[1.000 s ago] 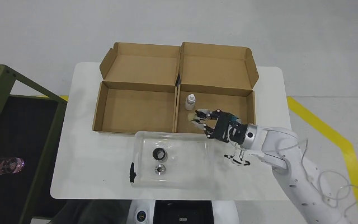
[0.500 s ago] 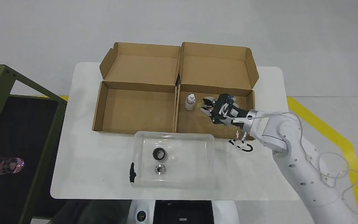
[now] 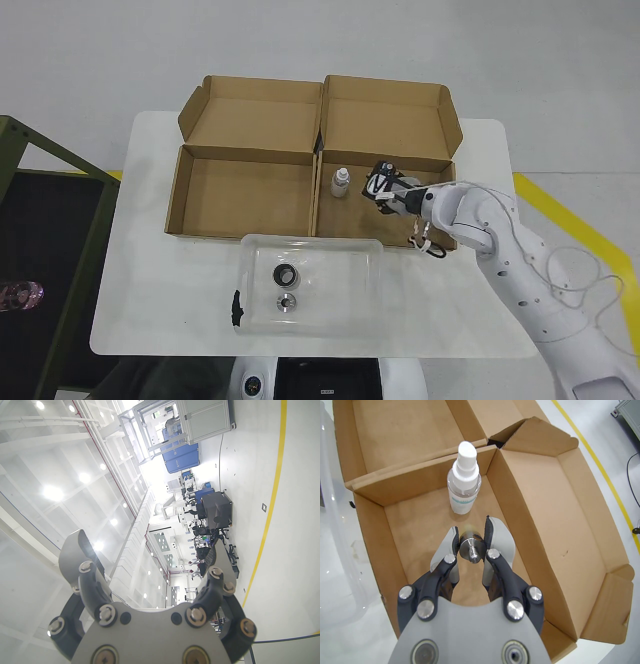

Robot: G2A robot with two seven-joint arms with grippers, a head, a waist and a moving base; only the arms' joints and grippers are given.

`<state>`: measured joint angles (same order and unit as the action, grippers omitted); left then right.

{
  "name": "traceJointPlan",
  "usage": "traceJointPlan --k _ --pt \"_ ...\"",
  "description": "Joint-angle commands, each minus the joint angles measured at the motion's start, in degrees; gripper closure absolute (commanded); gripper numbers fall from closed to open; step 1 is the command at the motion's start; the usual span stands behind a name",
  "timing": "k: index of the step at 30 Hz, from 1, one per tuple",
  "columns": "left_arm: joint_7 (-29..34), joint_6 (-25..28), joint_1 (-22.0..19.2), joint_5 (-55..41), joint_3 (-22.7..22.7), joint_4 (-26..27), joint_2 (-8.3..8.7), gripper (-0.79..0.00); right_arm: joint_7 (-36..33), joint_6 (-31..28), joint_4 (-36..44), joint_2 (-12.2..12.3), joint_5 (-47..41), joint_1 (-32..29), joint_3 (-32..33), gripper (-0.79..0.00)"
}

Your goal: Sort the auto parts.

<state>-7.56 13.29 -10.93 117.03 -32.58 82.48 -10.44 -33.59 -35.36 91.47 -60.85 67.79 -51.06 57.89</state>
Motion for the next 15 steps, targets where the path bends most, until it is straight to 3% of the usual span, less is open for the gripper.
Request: traceJointPlan --k 1,11,15 --pt "0.0 0.0 0.0 0.0 0.0 0.0 0.0 -0.785 -1.05 0.55 -1.18 -0.31 0.37 0.94 -1.06 0.0" --pt "0.0 0.0 0.0 0.0 0.0 0.0 0.0 -0.785 -4.0 2.97 -6.44 -2.04 2.48 5.1 -5.79 0.0" --pt "0.0 0.0 0.0 0.0 0.0 0.0 0.0 -0.785 -4.53 3.45 -8.2 -2.72 2.81 6.28 -7.36 -0.04"
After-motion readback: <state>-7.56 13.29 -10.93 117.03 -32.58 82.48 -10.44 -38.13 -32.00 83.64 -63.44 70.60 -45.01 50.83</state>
